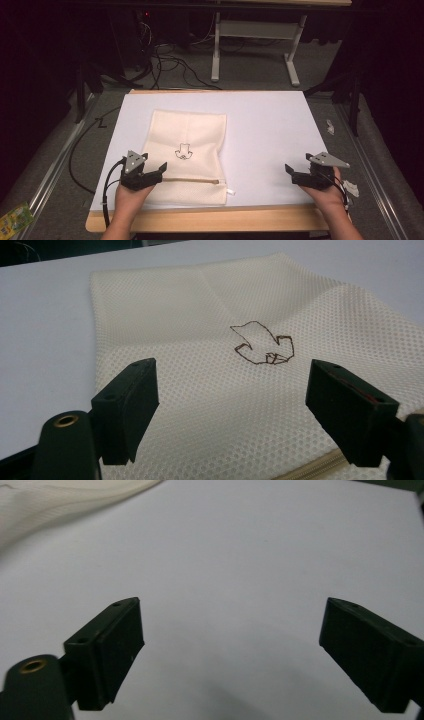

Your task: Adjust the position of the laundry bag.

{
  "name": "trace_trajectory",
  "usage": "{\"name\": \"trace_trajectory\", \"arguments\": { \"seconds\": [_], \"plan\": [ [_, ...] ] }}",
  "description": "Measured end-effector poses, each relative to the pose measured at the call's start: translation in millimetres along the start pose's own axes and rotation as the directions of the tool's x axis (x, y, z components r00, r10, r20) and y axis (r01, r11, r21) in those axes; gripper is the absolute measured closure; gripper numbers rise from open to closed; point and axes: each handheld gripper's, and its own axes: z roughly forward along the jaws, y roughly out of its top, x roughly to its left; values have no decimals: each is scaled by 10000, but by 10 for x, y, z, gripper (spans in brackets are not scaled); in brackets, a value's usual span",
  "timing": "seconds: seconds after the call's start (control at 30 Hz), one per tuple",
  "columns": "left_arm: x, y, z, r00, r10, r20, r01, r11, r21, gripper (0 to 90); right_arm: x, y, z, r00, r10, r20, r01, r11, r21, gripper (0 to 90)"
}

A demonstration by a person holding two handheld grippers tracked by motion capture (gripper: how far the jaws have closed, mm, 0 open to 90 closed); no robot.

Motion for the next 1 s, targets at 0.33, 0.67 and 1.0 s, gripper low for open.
{"name": "trace_trajectory", "arguments": {
  "seconds": [0.33,0.67,1.0],
  "plan": [
    [59,-4,49,9998,-139,-110,144,9987,488,207,33,-20,12,9998,85,-164,-84,10000,46,123],
    [546,-251,52,9753,-1869,-1179,2097,9508,2282,499,15,-45,11,9998,191,26,-191,9998,111,152],
    [497,-266,83,9832,-1657,-764,1793,9544,2387,875,23,-45,9,9999,130,11,-130,9999,90,166]
  ]
}}
